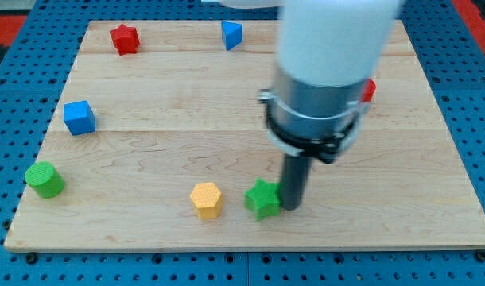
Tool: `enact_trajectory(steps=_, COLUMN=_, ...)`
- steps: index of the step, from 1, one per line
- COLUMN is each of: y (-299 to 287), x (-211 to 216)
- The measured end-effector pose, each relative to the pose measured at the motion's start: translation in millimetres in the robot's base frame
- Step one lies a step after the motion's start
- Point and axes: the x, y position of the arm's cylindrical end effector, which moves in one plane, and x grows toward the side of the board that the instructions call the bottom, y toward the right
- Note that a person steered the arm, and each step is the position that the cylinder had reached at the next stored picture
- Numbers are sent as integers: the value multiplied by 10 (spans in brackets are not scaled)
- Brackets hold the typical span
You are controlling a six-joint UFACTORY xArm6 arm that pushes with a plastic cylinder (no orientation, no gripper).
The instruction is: Move yellow hexagon into green star
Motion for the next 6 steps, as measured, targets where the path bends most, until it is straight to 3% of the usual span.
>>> enact_trajectory(steps=6, y=-142, x=-1153)
